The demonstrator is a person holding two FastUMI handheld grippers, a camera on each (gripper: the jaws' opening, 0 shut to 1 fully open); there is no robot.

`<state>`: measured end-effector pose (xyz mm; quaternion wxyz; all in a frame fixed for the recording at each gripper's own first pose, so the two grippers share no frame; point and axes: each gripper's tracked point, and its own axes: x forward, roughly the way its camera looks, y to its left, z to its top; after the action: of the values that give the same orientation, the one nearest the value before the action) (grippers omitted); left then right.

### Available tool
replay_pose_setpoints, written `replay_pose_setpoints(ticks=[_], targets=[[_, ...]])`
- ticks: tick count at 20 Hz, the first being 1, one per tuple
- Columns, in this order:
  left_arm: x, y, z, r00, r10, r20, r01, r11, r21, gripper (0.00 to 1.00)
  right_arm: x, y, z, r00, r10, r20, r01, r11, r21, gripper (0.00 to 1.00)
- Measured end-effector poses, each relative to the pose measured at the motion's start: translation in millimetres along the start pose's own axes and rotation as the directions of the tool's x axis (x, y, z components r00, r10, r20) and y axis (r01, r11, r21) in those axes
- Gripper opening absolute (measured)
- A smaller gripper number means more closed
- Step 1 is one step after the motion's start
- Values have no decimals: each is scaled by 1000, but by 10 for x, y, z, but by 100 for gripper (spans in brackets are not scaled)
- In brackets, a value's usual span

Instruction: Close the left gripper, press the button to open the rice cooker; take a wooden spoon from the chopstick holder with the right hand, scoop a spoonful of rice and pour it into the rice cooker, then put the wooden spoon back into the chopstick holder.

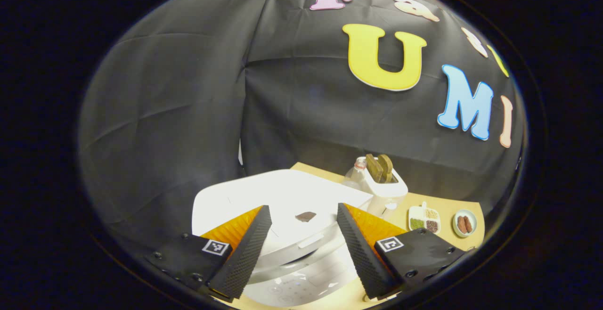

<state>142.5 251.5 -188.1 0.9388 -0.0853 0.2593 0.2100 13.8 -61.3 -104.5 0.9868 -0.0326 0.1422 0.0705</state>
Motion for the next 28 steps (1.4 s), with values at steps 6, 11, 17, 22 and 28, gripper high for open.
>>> replay_pose_setpoints(ticks=[6,11,17,22,28], targets=[[125,71,-407,996,28,-85,-30,999,-25,98,48,3,-33,1000,0,-11,0,1000,10,100],[87,94,-564,992,40,-118,-35,999,41,98,135,69,-63,1000,6,-24,-6,1000,30,100],[115,28,-479,999,-3,-54,7,998,58,97,214,257,33,999,38,-9,-37,999,30,100],[-279,-223,4,990,-95,105,87,994,71,98,255,407,361,997,64,37,-66,996,55,100],[-1235,-738,686,925,-253,283,223,966,134,99,269,538,873,995,73,66,-82,986,149,99]])
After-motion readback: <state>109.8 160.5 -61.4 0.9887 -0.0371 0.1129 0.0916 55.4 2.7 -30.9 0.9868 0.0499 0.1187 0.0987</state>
